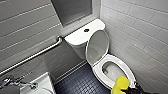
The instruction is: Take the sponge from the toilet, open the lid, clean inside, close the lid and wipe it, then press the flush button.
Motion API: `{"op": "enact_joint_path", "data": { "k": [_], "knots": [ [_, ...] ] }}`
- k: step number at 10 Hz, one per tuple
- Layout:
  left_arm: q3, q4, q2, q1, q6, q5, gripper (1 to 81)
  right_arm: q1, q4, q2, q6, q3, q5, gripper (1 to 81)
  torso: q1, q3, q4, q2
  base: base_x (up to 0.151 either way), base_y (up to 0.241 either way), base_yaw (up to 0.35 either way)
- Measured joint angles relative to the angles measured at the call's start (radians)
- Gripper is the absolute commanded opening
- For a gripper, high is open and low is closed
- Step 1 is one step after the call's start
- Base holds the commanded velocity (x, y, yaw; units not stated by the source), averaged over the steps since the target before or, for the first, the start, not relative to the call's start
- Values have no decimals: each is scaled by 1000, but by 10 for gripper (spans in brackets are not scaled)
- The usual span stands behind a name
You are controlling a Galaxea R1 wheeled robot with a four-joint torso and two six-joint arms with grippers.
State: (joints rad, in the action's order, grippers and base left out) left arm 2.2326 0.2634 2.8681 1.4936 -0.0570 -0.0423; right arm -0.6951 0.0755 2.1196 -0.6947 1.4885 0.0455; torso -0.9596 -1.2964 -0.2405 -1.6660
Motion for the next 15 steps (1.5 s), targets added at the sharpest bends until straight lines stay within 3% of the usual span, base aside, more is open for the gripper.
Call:
{"op": "enact_joint_path", "data": {
  "k": [5,9,12,15],
  "knots": [
    [0,3,-1,4,0,-33,811,-169,0,-216,4,-31,133,10,0,0,0,0,0,0,0],
    [0,7,-1,14,0,-40,811,-152,0,-342,-2,-142,168,10,0,0,0,0,0,0,0],
    [0,10,-1,14,0,-40,811,-9,3,-354,-2,-258,103,10,0,0,0,0,0,0,0],
    [0,10,-3,14,0,-41,811,180,8,-238,-2,-242,-60,10,0,0,0,0,0,0,0]
  ]
}}
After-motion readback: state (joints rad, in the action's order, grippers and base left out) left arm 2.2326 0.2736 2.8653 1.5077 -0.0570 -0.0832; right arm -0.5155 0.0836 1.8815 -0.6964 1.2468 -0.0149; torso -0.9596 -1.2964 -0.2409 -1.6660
